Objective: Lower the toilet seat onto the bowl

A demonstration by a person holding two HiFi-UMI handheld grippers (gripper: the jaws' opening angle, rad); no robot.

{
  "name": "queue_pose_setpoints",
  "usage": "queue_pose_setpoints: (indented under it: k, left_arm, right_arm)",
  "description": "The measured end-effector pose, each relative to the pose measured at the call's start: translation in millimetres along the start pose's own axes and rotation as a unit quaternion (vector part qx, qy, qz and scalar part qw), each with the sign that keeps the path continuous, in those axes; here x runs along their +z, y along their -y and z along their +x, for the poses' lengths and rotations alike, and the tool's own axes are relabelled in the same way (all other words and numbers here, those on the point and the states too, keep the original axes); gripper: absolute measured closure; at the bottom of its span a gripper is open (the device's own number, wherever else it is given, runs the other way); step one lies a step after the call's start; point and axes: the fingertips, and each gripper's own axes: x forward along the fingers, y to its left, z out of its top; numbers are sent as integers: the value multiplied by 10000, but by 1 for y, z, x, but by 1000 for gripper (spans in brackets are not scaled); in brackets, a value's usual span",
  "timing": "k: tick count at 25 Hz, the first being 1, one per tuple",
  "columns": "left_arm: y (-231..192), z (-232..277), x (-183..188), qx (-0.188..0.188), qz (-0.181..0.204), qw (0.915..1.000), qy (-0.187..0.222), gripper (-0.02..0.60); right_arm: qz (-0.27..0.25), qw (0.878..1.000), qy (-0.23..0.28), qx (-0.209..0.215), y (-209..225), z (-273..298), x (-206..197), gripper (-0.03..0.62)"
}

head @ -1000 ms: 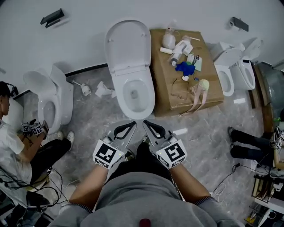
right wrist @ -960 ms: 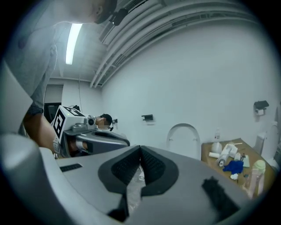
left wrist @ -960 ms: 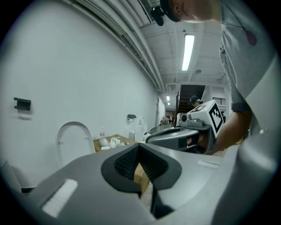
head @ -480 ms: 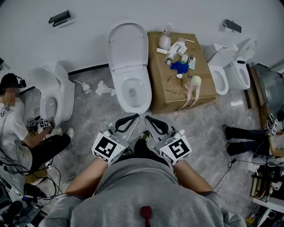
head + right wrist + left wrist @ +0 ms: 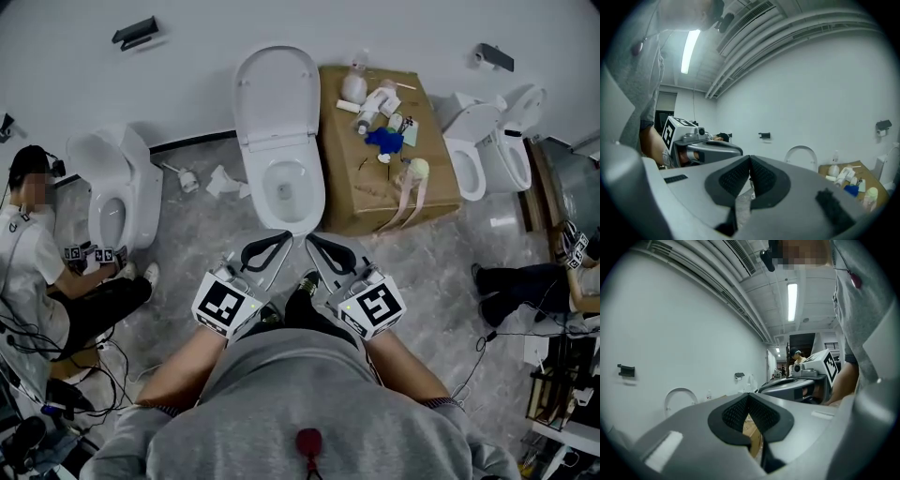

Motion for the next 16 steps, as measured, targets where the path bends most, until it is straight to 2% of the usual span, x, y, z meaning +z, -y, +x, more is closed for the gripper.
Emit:
queue_pose_setpoints:
  k: [16]
  left_arm:
    - [-17,-15,-7,96,-71,9999,-13,572]
  right_arm:
    - [-75,10000,9,-14,-10,18,8,579]
